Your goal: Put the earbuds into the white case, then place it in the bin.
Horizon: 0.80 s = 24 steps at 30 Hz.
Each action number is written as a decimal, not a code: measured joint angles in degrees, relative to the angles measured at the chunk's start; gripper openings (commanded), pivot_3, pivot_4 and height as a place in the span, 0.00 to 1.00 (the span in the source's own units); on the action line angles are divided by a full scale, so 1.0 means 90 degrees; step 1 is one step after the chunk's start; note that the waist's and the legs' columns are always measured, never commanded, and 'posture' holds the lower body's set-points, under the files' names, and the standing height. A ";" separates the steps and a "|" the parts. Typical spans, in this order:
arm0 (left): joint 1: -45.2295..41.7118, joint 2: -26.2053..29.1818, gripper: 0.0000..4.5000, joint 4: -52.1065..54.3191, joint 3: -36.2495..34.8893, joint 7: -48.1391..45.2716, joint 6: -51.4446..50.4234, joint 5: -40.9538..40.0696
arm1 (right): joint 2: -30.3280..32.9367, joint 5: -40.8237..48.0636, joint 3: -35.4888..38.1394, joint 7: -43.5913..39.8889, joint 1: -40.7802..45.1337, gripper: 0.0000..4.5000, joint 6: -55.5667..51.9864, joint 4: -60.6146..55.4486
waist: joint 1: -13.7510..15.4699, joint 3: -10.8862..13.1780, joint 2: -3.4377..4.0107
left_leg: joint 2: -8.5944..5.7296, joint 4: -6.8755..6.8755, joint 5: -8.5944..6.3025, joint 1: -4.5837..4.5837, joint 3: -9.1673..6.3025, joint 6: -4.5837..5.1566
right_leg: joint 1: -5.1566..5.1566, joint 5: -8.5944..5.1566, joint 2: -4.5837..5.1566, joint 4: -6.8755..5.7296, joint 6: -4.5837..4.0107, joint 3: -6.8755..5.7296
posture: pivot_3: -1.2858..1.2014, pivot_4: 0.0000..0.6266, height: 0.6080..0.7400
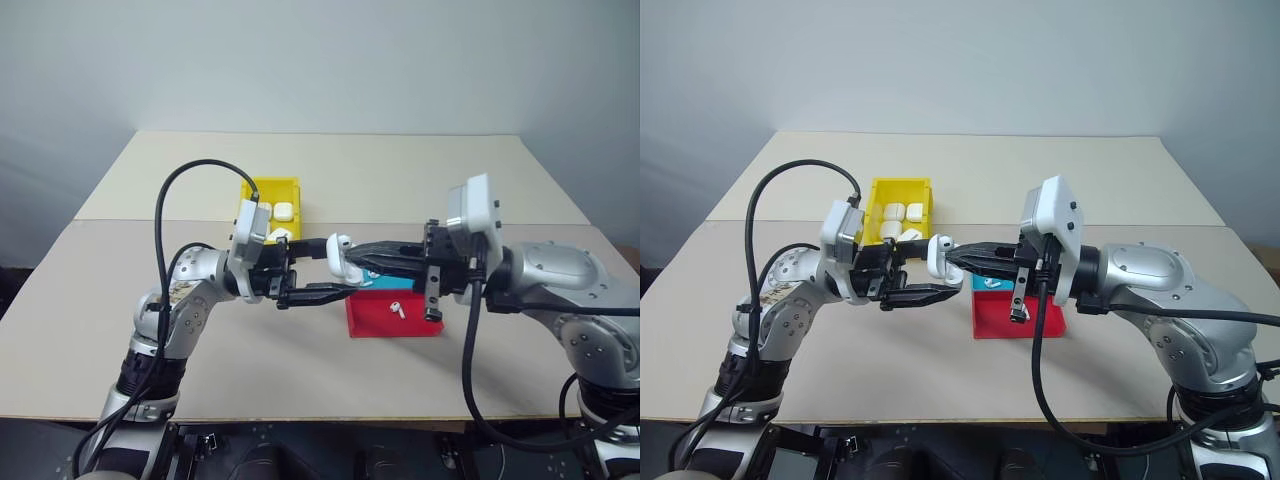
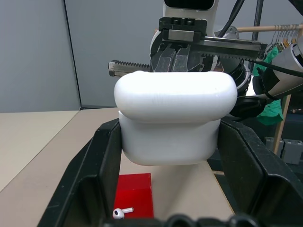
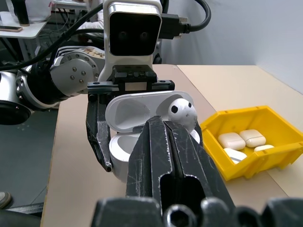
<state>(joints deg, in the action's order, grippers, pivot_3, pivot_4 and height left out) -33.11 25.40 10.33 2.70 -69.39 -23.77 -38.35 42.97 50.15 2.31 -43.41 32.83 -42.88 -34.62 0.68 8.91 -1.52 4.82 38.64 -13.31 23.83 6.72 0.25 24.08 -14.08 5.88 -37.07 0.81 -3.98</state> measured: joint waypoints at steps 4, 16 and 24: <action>0.0000 0.0001 0.62 0.0000 -0.0001 -0.0010 0.0000 -0.0001 | 0.0022 -0.0001 0.0046 -0.0025 -0.0039 0.01 0.0000 0.0000 | 0.0000 0.0000 0.0000 | 0.0000 0.0000 0.0000 0.0000 0.0000 0.0000 | 0.0000 0.0000 0.0000 -0.0001 0.0000 0.0000 | 0.52 0.24 1.00; 0.0004 -0.0005 0.62 0.0017 -0.0001 -0.0023 0.0004 -0.0003 | 0.0053 0.0345 0.0164 -0.0157 -0.0083 0.01 -0.0001 -0.0063 | 0.0000 0.0000 0.0000 | 0.0000 0.0000 0.0000 0.0000 -0.0001 0.0000 | 0.0000 0.0000 0.0000 0.0000 0.0000 0.0000 | 0.52 0.24 1.00; 0.0064 -0.0022 0.62 0.0027 0.0001 -0.0005 0.0003 -0.0003 | -0.0011 0.0508 0.0198 0.0149 0.0088 0.01 -0.0001 -0.0076 | -0.0001 0.0000 0.0000 | 0.0000 0.0000 0.0000 0.0000 -0.0001 0.0000 | 0.0000 0.0000 0.0000 0.0000 0.0000 0.0000 | 0.52 0.24 1.00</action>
<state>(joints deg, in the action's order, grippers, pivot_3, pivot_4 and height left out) -32.54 25.20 10.56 2.71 -69.44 -23.74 -38.37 42.87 54.71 4.09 -42.07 33.62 -42.89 -35.30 0.67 8.91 -1.52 4.82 38.64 -13.31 23.83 6.71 0.25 24.08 -14.08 5.88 -37.07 0.81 -3.98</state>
